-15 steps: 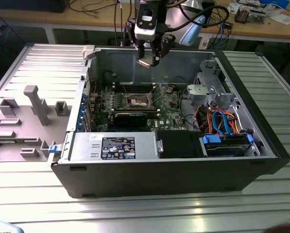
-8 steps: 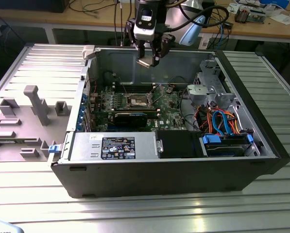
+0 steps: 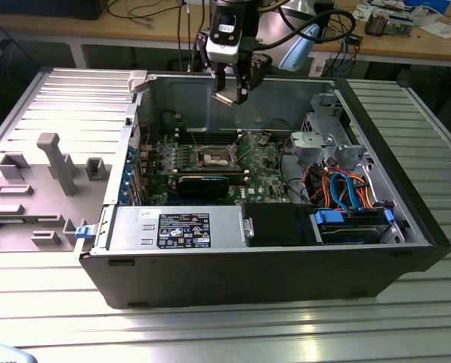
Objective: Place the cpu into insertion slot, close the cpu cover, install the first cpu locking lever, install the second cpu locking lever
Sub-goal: 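Place the cpu into insertion slot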
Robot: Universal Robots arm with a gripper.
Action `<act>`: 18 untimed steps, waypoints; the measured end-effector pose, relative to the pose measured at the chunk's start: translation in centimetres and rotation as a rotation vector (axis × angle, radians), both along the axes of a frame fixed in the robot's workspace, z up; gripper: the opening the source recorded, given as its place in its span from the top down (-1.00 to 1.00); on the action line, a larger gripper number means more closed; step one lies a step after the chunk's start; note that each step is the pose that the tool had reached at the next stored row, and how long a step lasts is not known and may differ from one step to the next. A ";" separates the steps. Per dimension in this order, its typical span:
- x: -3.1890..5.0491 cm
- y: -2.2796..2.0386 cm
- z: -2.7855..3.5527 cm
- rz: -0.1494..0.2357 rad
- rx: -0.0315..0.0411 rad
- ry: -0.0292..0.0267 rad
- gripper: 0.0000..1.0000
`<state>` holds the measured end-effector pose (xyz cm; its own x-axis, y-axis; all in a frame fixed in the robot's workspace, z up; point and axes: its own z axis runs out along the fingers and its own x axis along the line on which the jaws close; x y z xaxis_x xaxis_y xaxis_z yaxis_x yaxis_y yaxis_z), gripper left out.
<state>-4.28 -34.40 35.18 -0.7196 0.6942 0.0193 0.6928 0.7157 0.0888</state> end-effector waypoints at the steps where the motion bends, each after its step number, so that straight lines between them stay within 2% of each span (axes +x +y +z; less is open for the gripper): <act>1: 0.00 0.00 0.00 -0.003 0.0000 0.0000 -0.08; 18: 0.00 0.00 0.00 -0.027 0.0000 0.0000 -0.08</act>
